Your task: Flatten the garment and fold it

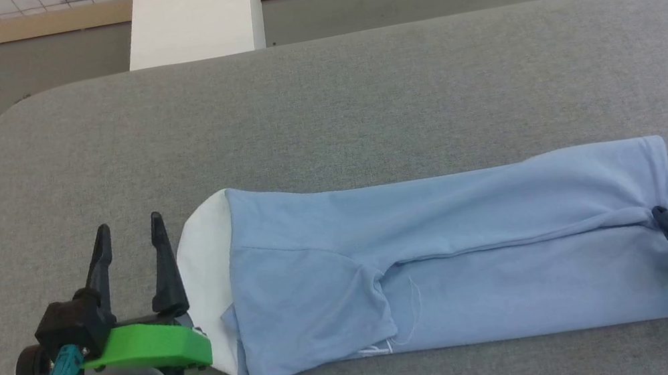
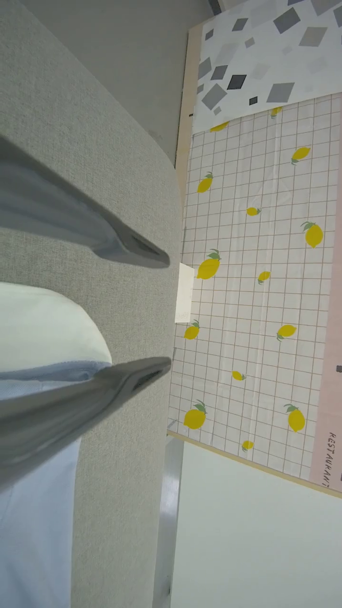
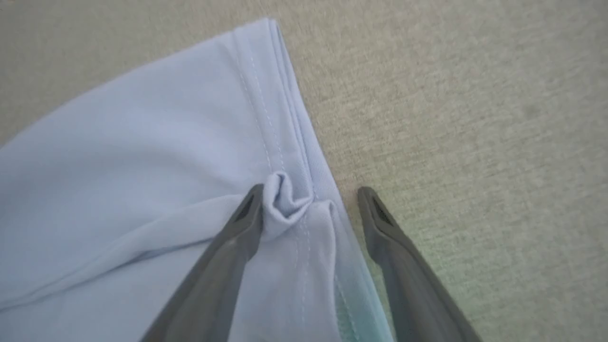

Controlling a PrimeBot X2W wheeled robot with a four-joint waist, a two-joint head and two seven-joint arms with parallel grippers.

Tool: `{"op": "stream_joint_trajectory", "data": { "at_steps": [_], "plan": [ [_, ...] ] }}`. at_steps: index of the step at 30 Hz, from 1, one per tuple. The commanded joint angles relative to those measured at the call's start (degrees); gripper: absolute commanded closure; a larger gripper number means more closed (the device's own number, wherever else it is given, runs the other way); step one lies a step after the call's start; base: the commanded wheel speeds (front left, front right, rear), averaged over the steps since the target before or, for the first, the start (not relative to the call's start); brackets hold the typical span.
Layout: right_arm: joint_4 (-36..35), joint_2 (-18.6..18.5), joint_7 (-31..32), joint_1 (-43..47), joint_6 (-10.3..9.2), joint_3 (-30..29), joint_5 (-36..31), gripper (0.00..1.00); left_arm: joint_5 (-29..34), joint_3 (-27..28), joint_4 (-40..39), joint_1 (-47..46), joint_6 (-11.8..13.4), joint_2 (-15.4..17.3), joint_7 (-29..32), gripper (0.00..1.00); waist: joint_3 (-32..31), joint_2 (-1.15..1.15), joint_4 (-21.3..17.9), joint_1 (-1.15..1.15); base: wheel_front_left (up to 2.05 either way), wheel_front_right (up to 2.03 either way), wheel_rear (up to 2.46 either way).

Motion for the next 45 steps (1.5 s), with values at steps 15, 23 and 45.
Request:
{"op": "stream_joint_trajectory", "data": {
  "at_steps": [15, 23, 45],
  "plan": [
    [-4.84, 0.67, 6.82, 0.43, -0.09, -2.41, -3.79, 1.0, 2.38, 2.96, 1.2, -1.33, -2.7, -2.5, -0.26, 0.0, 0.7, 0.0, 0.26, 0.0, 0.0, 0.0, 0.0],
    [-7.0, -3.7, -4.26, 1.22, -0.09, -10.82, -13.61, 1.0, 2.54, 3.36, 1.0, -1.25, -3.13, -3.07, -0.26, 0.0, 0.54, 0.0, 0.73, 0.0, 0.0, 0.0, 0.0],
    [-46.77, -7.67, 10.42, 14.53, -0.09, 21.28, -4.76, 1.0, 1.97, 2.45, 0.93, 0.91, -3.58, -3.33, -0.26, 0.0, -2.68, 0.0, 1.43, 0.0, 0.0, 0.0, 0.0]
  ]
}}
